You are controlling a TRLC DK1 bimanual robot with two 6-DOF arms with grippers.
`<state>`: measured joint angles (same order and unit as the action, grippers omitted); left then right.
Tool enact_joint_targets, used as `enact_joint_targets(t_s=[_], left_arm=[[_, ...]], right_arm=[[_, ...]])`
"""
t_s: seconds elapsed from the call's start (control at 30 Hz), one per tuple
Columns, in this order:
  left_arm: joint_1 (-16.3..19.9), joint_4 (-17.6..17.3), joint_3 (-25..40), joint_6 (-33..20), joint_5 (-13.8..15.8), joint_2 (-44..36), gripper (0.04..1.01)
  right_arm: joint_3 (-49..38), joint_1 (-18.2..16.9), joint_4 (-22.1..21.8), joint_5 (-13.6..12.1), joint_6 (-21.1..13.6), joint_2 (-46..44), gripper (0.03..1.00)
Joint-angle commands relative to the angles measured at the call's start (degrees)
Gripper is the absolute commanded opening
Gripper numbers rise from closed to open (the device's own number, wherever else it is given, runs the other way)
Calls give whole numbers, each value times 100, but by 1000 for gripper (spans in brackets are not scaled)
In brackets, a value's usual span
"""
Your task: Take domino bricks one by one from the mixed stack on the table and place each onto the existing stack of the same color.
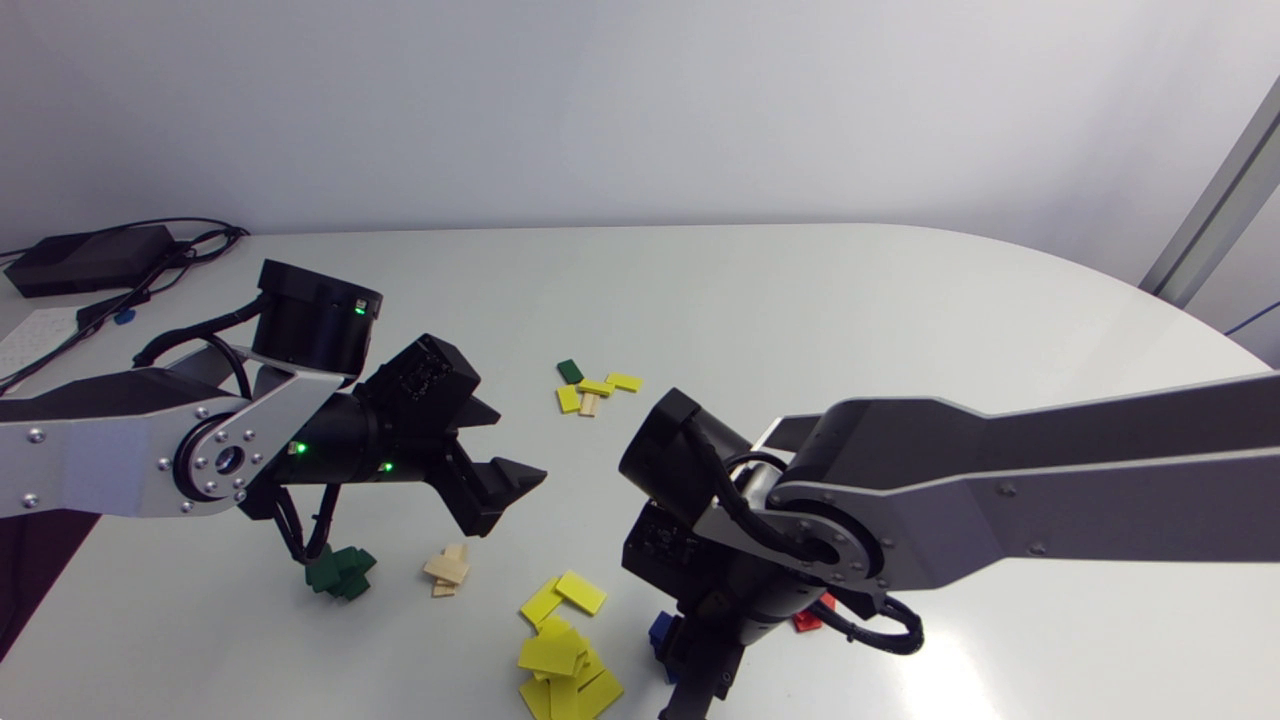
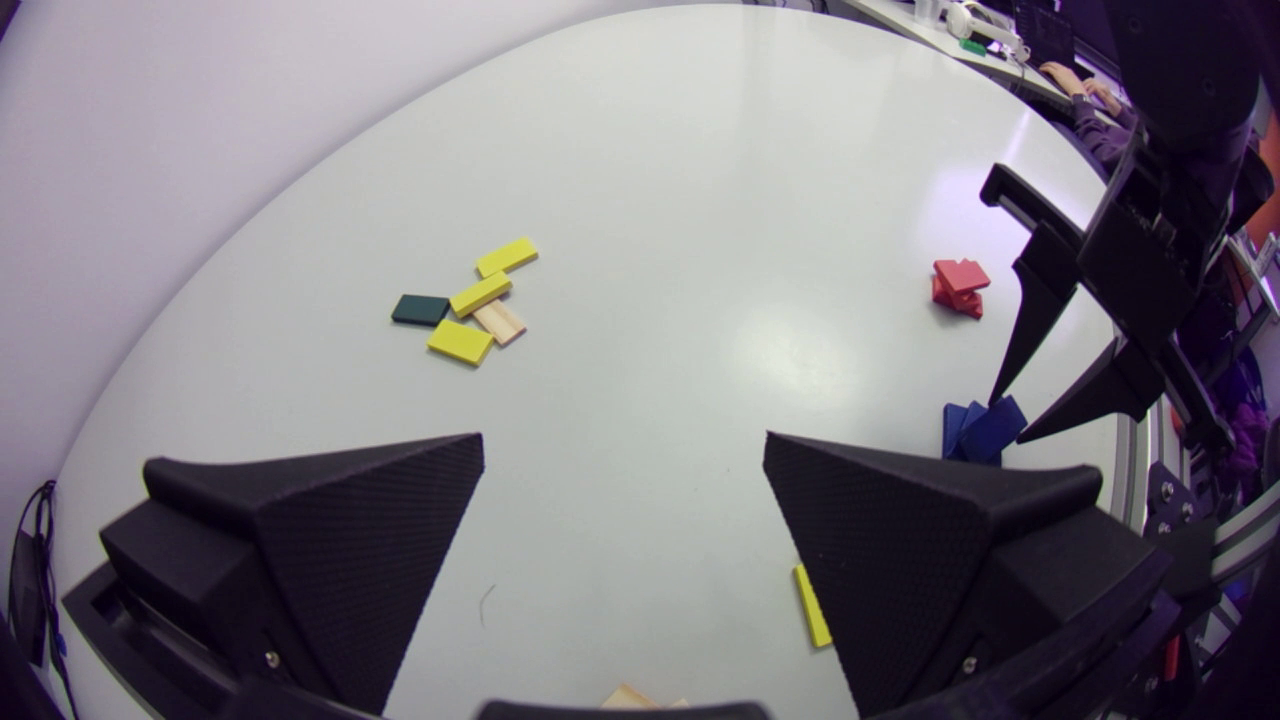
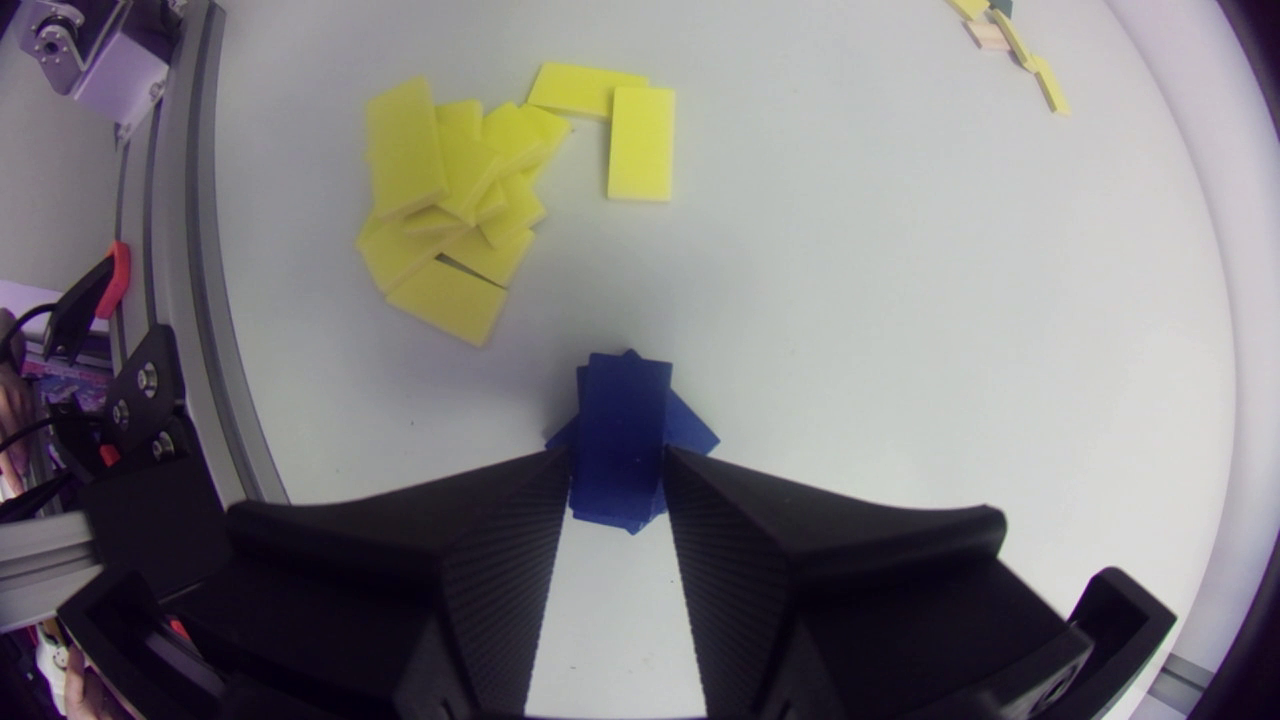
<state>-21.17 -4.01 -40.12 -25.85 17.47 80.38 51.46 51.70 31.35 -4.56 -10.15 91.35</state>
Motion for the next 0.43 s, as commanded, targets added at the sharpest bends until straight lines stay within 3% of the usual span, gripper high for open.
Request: enact_joint_targets(t_s=[0.0, 0.23, 0.4], left_arm=[[7, 50, 92, 106, -34, 110, 997], [16, 50, 101, 106, -34, 83, 997], [16, 50, 109, 115, -34, 92, 997]], right_arm=[[145, -37, 90, -36, -101, -65, 518], [329, -81, 433, -10, -92, -557, 525], [646, -442, 626, -28, -92, -1076, 538]])
